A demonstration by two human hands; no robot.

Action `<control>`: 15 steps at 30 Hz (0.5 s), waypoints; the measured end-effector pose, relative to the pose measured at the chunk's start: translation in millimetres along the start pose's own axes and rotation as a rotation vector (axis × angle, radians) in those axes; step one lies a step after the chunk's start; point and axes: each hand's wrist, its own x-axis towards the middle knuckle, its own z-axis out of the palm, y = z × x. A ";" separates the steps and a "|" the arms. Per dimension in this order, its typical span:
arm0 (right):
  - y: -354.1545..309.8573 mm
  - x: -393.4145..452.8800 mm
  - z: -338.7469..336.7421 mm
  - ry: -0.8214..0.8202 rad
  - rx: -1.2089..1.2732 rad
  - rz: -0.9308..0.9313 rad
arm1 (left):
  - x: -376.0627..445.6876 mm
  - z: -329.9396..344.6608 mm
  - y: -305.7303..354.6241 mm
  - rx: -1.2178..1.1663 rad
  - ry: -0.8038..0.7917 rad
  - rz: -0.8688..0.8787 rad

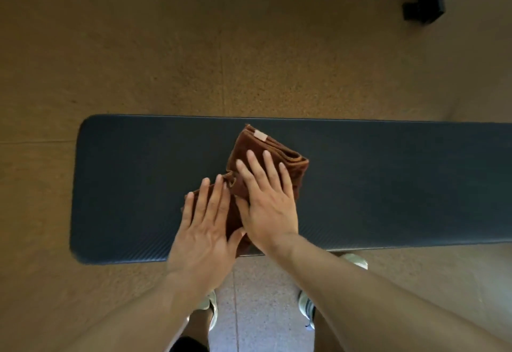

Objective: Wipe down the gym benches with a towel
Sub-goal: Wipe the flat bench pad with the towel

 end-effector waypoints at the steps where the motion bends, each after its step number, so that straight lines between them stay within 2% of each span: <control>1: -14.5 9.0 2.3 -0.016 -0.002 -0.048 | -4.8 -1.6 -16.1 0.002 0.000 -0.025; 4: -22.4 29.0 2.1 -0.041 -0.031 -0.170 | -6.4 -5.1 -35.2 0.040 -0.027 -0.049; 8: 6.1 44.3 -7.3 -0.040 -0.067 -0.263 | 15.4 -11.0 -15.9 0.030 -0.020 -0.075; 15: 96.7 61.1 -37.6 0.015 -0.004 -0.105 | 94.3 -42.4 55.2 0.104 -0.092 -0.002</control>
